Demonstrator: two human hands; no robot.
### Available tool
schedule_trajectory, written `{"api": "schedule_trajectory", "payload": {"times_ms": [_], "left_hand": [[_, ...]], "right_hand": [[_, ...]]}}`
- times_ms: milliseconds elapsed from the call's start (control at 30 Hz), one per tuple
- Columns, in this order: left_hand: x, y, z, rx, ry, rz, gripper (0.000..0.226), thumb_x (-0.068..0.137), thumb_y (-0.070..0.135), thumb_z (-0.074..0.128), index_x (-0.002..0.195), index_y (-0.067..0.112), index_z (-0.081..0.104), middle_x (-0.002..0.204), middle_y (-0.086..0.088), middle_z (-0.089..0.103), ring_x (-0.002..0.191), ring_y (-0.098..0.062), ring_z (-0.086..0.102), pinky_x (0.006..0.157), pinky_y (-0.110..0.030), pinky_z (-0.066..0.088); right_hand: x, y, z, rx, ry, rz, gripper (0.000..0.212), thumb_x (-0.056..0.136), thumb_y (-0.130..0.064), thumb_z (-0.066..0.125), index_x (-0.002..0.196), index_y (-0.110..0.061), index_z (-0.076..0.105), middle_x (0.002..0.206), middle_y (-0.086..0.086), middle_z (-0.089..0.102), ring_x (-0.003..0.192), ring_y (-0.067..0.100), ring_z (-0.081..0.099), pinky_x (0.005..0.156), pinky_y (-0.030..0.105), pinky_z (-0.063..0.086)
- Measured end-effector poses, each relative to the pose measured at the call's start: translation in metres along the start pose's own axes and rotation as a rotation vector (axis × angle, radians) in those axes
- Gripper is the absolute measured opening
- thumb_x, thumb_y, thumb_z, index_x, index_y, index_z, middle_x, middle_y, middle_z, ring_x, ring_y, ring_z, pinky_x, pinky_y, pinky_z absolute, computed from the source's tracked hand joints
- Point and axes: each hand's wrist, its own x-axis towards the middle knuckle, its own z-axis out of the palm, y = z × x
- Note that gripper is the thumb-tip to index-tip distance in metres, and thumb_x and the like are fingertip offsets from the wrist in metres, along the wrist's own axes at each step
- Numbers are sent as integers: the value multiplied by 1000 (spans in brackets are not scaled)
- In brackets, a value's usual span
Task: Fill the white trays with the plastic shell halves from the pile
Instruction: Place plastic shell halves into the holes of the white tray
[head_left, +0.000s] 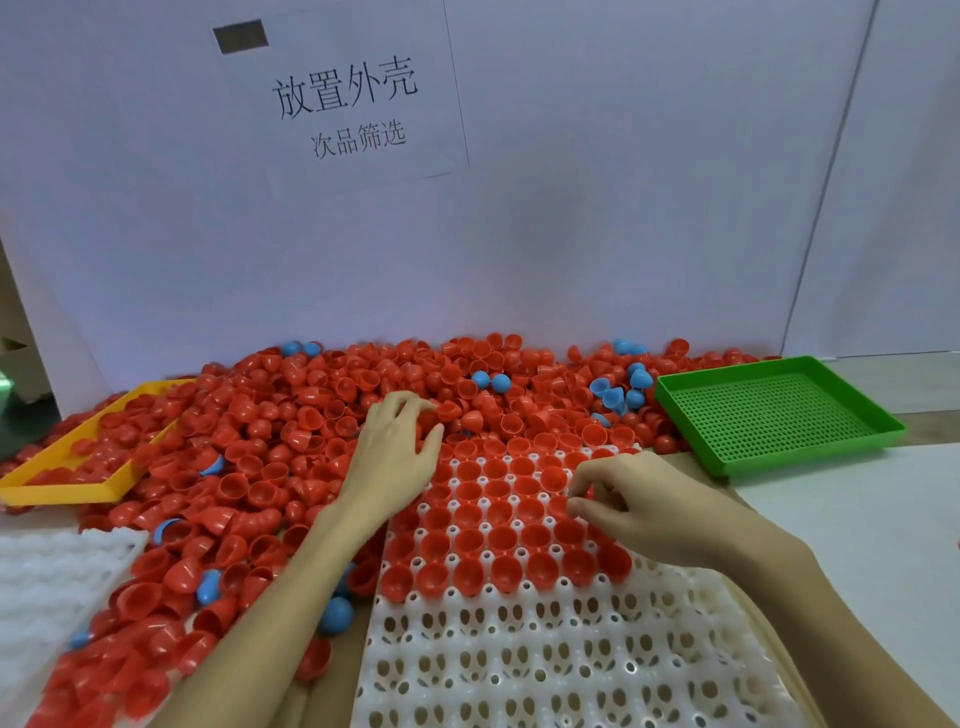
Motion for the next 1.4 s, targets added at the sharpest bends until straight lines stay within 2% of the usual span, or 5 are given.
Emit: {"api": "schedule_trajectory", "payload": {"times_ms": [300,533,667,933,1400], "left_hand": [[47,-29,11,259,-178,66,28,104,21,59,132,21,62,130,3,59,119,-21,51,108,-40,40],[44,-28,5,59,56,6,33,94,22,78,125,12,70,117,3,53,115,-19,50,110,-38,41],[21,2,-10,-268,181,21,29,89,23,83,115,23,72,111,9,59,99,-3,60,92,-10,44],[-65,63,-21,-904,-15,-110,31,85,45,84,115,41,76,114,13,77,108,-6,72,93,-16,54],[-78,54,-36,-1059,-13,-284,22,85,38,82,100,21,82,102,-6,80,95,-22,78,83,-25,61]], "right_hand": [[0,-2,2,-32,7,25,16,105,-35,59,106,-26,73,75,-11,68,66,0,60,58,14,39],[0,-5,2,0,28,22,15,106,-31,58,107,-25,72,67,-14,59,69,-14,58,62,11,43],[-1,-8,-1,5,92,-1,14,105,-27,59,103,-26,72,71,-11,65,72,-10,59,64,11,43],[2,-35,10,550,256,-148,55,91,-39,78,138,-46,49,114,-20,66,93,10,74,74,28,61],[4,-32,13,716,208,16,21,90,-37,80,105,-25,73,90,-1,78,73,18,77,60,25,59]]}}
